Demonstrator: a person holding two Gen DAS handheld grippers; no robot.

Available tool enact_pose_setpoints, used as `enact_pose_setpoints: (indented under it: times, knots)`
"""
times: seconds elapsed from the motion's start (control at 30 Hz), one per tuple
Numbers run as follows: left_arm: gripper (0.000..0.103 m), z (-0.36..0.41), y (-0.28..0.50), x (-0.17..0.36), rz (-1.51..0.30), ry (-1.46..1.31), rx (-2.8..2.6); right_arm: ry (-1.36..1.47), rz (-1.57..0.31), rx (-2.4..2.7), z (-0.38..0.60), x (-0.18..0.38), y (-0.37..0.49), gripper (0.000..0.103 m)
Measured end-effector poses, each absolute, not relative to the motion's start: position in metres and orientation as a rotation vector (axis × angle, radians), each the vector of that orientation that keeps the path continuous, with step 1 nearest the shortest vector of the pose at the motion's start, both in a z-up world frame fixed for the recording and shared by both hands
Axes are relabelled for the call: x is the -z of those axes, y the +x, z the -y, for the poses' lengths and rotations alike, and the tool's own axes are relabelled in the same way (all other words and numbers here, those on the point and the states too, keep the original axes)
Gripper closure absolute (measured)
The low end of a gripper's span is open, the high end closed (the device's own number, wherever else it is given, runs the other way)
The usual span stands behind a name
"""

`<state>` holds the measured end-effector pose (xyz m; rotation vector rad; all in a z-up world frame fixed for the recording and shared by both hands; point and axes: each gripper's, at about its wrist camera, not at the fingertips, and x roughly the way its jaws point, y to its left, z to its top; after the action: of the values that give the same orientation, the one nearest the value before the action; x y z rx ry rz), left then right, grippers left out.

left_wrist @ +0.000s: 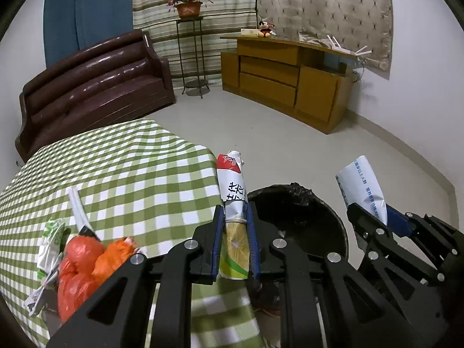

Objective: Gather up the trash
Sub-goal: 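Carry the white packet to the black bin with the right gripper while the left gripper grasps a drink bottle, then open the right gripper over the bin and drop the packet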

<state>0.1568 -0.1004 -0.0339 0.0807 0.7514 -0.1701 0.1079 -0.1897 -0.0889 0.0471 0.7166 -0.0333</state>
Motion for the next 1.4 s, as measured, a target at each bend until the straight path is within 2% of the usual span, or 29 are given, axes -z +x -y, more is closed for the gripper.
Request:
enact_pose_setpoints:
  times: [0.2,0.27,0.3,0.33,0.37,0.6,0.8,1.03,1.4]
  knots:
    - [0.084,0.11,0.171,0.043,-0.789,0.098,0.159,0.073,-0.724,0.034,0.2,0.097,0.12,0.077]
    - [0.079,0.113,0.174,0.043,-0.798,0.101,0.16,0.081,-0.729,0.029,0.203,0.099,0.124,0.076]
    - [0.071,0.113,0.174,0.042,-0.797,0.1,0.159,0.081,-0.728,0.031,0.204,0.099,0.124,0.075]
    - [0.066,0.114,0.176,0.041,-0.794,0.098,0.158,0.084,-0.727,0.032,0.205,0.1,0.125,0.069]
    - [0.065,0.115,0.175,0.04,-0.789,0.096,0.156,0.088,-0.725,0.032,0.206,0.1,0.125,0.066]
    - [0.059,0.11,0.17,0.039,-0.79,0.085,0.143,0.085,-0.708,0.053,0.204,0.094,0.119,0.065]
    - [0.05,0.092,0.151,0.027,-0.769,0.072,0.139,0.083,-0.71,0.067,0.201,0.085,0.105,0.052]
    - [0.046,0.059,0.125,0.015,-0.764,0.062,0.117,0.102,-0.716,0.029,0.176,0.076,0.077,0.039]
    - [0.041,-0.014,0.079,0.005,-0.753,0.053,0.016,0.049,-0.713,-0.086,0.108,0.067,0.039,0.039]
